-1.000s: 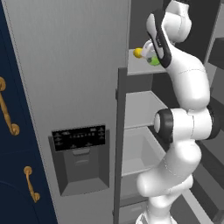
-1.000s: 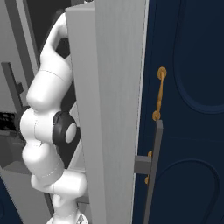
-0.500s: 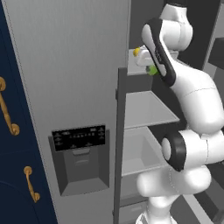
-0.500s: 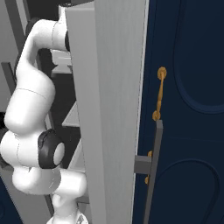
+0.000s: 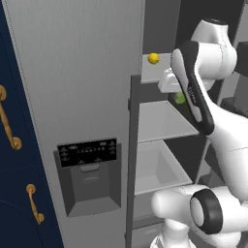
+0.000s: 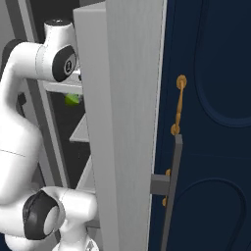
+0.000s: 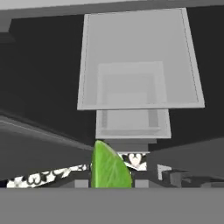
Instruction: Grab a lemon wedge from the fridge and one ice cube from the ice bowl, and put them in the glass of lemonade.
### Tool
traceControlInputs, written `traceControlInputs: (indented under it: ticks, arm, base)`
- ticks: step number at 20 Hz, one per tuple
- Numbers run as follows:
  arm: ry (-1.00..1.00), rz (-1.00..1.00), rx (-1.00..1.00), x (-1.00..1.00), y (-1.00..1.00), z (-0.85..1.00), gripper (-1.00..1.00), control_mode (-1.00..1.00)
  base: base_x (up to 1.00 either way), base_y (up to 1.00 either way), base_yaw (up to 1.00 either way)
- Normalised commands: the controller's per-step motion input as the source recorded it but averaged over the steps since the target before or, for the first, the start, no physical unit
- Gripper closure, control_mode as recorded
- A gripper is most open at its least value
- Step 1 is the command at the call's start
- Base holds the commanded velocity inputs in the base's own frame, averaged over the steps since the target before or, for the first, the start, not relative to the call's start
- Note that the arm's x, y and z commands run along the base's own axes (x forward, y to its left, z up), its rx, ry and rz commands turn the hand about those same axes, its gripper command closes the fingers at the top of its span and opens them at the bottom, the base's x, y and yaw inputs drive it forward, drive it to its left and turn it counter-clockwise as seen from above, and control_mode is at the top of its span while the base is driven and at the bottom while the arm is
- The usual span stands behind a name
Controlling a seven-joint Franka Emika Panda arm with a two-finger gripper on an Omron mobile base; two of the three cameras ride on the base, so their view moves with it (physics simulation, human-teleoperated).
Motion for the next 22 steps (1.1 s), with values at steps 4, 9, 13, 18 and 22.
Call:
traceControlInputs:
  ticks: [4, 9, 13, 18, 22]
  arm:
    - [0.0, -0.05, 0.0, -0.99, 0.0, -0.85, 1.0, -1.0]
    - [0.0, -0.09, 0.0, -0.67, -0.03, -0.89, 1.0, -1.0]
    - [-0.01, -0.06, 0.0, -0.8, 0.0, -0.44, 1.0, -1.0]
    - [-0.01, 0.0, 0.0, -0.17, 0.0, 0.0, 1.0, -1.0]
    - [0.0, 0.0, 0.0, 0.0, 0.0, 0.0, 1.0, -1.0]
  base:
    - [0.0, 0.0, 0.0]
    - [0.0, 0.0, 0.0]
    - [0.0, 0.0, 0.0]
    - [0.0, 0.0, 0.0]
    - [0.0, 0.0, 0.0]
